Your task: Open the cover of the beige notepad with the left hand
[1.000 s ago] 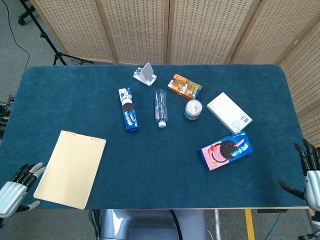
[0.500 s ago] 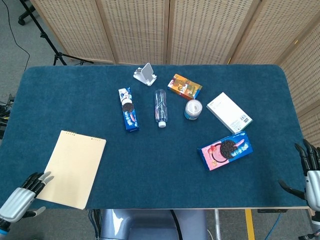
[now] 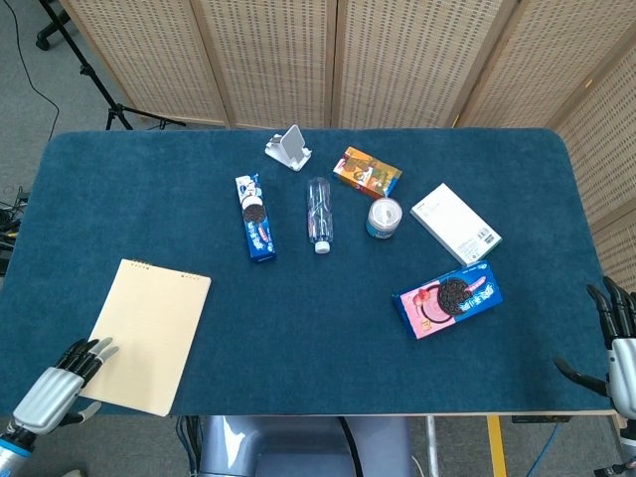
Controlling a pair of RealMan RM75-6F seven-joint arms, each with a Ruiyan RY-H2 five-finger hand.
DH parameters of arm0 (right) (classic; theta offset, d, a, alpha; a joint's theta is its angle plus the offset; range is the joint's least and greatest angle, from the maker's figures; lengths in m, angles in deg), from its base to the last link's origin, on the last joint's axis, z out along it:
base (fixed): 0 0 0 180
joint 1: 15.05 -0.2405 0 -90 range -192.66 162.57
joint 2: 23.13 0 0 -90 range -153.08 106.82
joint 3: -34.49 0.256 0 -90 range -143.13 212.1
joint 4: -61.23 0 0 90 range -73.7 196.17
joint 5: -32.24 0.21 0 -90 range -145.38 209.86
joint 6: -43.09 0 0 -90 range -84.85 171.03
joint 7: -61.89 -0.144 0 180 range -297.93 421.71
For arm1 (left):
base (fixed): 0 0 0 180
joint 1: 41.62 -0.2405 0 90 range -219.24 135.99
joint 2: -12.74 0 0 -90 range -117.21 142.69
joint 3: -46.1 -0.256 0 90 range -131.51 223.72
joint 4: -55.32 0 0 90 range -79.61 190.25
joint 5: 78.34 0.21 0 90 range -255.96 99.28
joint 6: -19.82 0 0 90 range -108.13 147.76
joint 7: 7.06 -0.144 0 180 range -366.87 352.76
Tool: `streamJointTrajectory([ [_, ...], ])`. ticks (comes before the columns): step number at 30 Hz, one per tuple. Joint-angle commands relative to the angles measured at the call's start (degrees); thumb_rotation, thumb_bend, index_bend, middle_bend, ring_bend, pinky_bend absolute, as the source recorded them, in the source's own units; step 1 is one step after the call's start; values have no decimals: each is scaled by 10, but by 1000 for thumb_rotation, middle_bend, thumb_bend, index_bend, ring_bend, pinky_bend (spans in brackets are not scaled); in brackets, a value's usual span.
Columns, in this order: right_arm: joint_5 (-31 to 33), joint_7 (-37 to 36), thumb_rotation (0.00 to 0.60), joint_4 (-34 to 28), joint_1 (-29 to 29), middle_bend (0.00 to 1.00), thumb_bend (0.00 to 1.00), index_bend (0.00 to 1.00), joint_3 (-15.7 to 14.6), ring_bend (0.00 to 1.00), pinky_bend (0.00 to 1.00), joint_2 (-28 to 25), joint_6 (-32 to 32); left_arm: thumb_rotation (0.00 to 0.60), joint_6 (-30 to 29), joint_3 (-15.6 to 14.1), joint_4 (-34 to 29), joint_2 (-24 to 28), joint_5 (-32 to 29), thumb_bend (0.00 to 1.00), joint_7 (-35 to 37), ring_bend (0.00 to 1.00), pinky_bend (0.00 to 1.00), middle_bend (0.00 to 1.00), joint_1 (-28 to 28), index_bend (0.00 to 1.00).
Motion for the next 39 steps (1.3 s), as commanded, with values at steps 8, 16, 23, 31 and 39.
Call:
streamJointTrajectory([
  [8,1,-4,600,-1,0,0,0,0,0,0,0,-2,-1,600,4,-1,4,-5,-5,270,0,0,0,0,2,103],
  [16,1,-2,600,-1,0,0,0,0,0,0,0,-1,-2,600,6,-3,7,-6,-6,366,1,0,0,0,3,126],
  [23,1,-1,600,-2,0,0,0,0,-1,0,0,-1,-3,600,11,-5,10,-9,-8,365,-2,0,0,0,4,126],
  [31,-2,-4,600,-4,0,0,0,0,-3,0,0,-3,-4,600,17,-5,10,-11,-8,400,-4,0,0,0,9,207],
  [39,-3,-6,600,-6,0,0,0,0,-4,0,0,-4,-4,600,21,-7,9,-13,-9,462,-6,0,0,0,12,312],
])
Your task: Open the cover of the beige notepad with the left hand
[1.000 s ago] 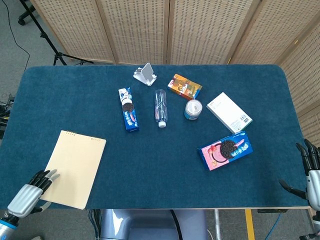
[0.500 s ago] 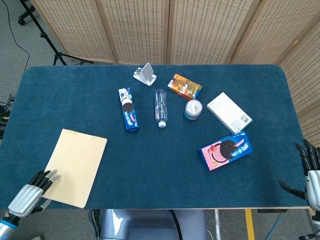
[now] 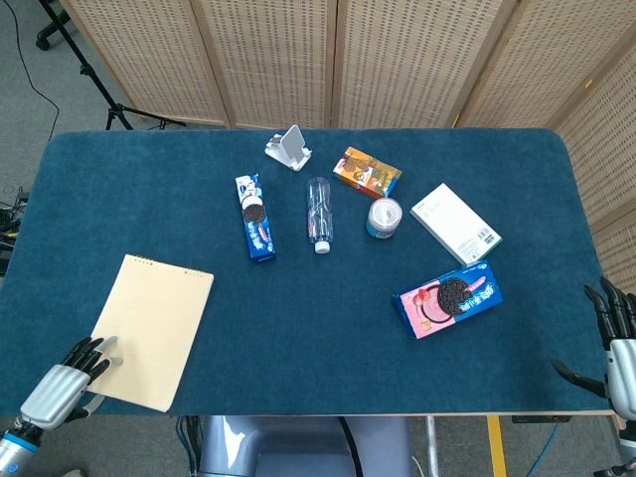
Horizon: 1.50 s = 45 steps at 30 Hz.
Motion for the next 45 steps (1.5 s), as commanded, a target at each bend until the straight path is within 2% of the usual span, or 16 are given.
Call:
streamJointTrajectory([
  [1,0,0,600,0,0,0,0,0,0,0,0,0,0,600,0,0,0,0,0,473,-1,0,0,0,0,319],
  [6,-1,-1,600,0,0,0,0,0,0,0,0,-1,1,600,-1,0,2,-1,-2,524,-1,0,0,0,-1,343],
  [11,-1,-3,600,-1,0,0,0,0,-1,0,0,-1,0,600,-3,-1,1,-2,-1,535,4,0,0,0,-1,377],
  [14,-2,-5,600,-1,0,0,0,0,-1,0,0,-1,0,600,-5,-2,-1,-1,-1,557,13,0,0,0,-1,491],
  [16,-2,-7,600,-1,0,0,0,0,-1,0,0,-2,0,600,-7,-3,-3,0,-1,571,27,0,0,0,-2,629],
  [18,-2,-8,600,-1,0,0,0,0,-1,0,0,-2,0,600,-7,-4,-2,1,-1,578,32,0,0,0,-2,706],
  [22,-3,-11,600,-1,0,0,0,0,-2,0,0,-3,-1,600,-8,-7,0,3,0,594,38,0,0,0,-3,773],
  [37,-1,-18,600,-1,0,0,0,0,-1,0,0,-5,-2,600,-51,-17,-54,44,18,598,33,0,0,0,-7,806],
  [45,0,-20,600,-1,0,0,0,0,-1,0,0,-7,-2,600,-56,-10,-81,57,14,599,19,0,0,0,-5,806],
])
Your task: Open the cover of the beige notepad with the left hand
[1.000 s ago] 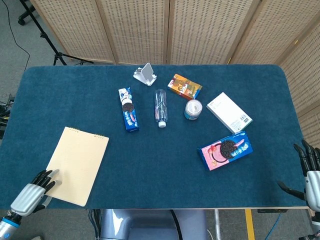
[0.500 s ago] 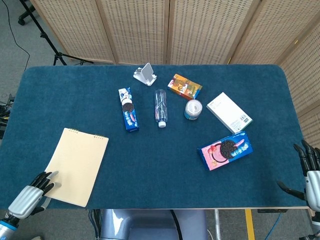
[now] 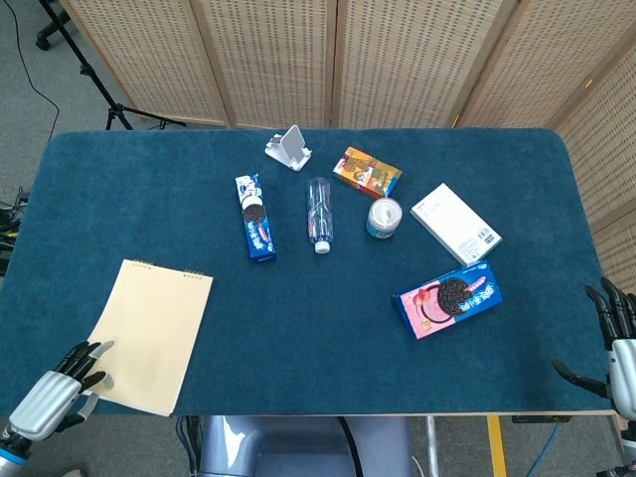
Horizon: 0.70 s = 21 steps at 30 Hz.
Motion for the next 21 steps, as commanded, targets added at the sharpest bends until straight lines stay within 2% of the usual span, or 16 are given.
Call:
streamJointTrajectory([
  [1,0,0,600,0,0,0,0,0,0,0,0,0,0,600,-3,4,-5,3,-3,599,2,0,0,0,0,807],
  [9,-1,1,600,0,-1,0,0,0,-2,0,0,1,-3,600,-13,16,-30,18,-9,600,7,0,0,0,5,808],
  [21,-1,1,600,0,-1,0,0,0,-2,0,0,1,-2,600,7,-14,-151,95,16,601,-18,0,0,0,18,817],
])
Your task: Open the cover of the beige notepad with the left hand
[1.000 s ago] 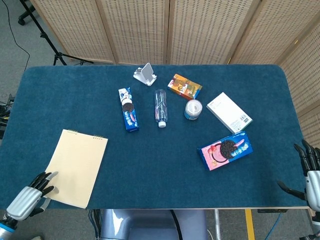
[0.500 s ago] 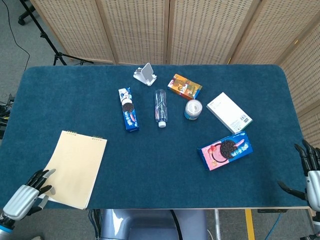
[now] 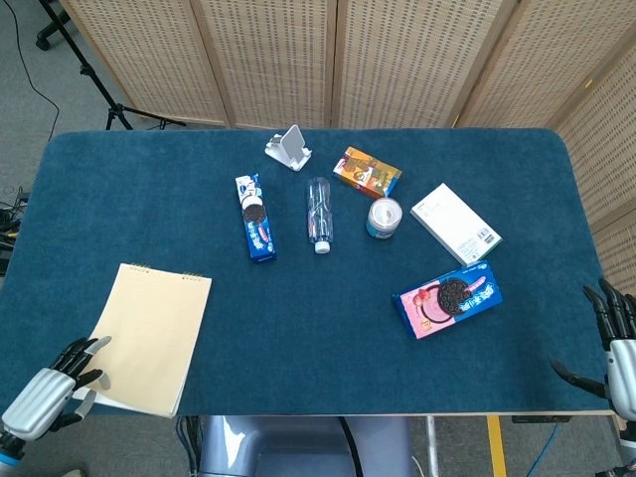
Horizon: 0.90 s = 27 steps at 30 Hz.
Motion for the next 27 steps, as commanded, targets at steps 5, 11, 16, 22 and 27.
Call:
streamJointTrajectory([
  [5,0,-2,600,0,1,0,0,0,0,0,0,-1,1,600,3,-19,-70,53,21,601,-18,0,0,0,8,818],
  [11,-2,1,600,0,0,0,0,0,-1,0,0,0,-1,600,13,13,-131,84,15,601,-43,0,0,0,43,819],
  [16,1,2,600,1,0,0,0,0,0,0,0,1,-1,600,56,60,-189,107,-23,601,-68,0,0,0,86,819],
  [22,5,4,600,3,-2,0,0,0,1,0,0,2,-4,600,133,123,-245,128,-93,601,-106,0,0,0,142,819],
  [27,7,8,600,5,-4,0,0,0,1,0,0,5,-9,600,217,183,-256,123,-171,602,-130,0,0,0,199,819],
])
